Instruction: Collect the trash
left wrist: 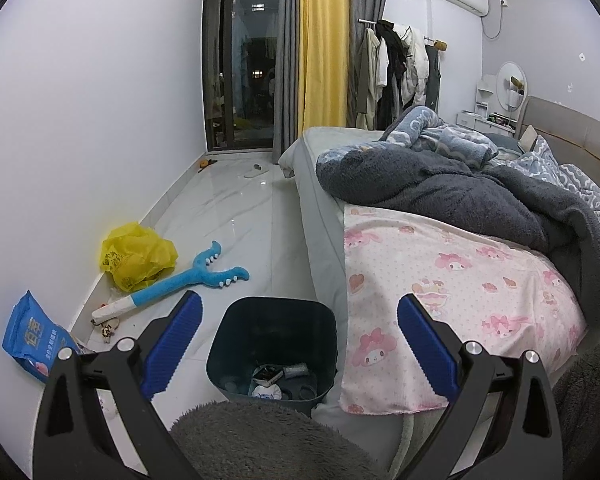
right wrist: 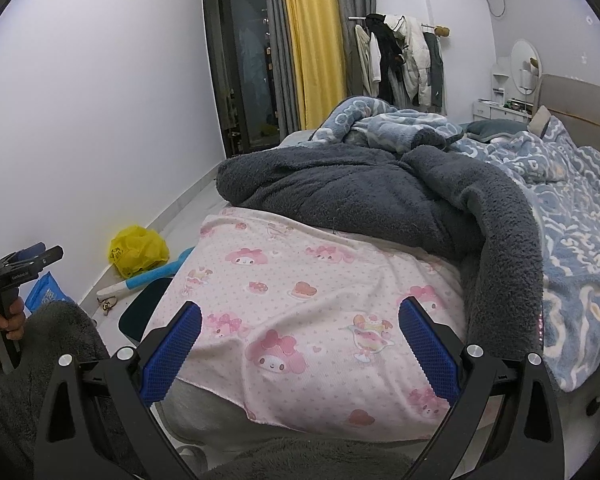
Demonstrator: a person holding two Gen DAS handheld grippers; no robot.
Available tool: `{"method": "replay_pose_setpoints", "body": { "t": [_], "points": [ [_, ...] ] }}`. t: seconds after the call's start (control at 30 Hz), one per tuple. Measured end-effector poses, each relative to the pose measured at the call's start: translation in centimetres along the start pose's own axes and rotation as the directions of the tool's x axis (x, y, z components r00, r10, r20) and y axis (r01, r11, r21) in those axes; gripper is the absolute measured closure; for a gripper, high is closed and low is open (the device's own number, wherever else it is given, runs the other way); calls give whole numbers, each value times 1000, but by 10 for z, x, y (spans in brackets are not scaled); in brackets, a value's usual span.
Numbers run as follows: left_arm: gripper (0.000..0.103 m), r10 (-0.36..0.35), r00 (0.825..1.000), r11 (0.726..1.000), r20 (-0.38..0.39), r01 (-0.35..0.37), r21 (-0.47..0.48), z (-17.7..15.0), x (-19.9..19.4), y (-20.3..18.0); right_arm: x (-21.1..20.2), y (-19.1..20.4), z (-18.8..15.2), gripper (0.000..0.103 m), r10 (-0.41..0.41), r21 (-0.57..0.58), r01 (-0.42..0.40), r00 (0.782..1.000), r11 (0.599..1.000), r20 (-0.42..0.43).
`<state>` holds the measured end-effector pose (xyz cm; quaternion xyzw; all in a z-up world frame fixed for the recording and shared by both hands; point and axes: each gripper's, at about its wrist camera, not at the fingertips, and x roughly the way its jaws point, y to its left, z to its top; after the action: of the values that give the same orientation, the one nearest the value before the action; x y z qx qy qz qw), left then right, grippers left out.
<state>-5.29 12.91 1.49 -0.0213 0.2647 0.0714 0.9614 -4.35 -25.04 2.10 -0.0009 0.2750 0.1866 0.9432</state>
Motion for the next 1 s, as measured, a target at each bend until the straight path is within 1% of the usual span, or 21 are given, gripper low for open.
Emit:
{"method": "replay_pose_setpoints", "body": {
  "t": [1.0],
  "points": [
    [3, 2, 1000, 1000, -4, -2, 7, -3, 1, -4, -2, 1, 0, 3, -7, -13, 7, 1000, 1000, 3]
  ]
}}
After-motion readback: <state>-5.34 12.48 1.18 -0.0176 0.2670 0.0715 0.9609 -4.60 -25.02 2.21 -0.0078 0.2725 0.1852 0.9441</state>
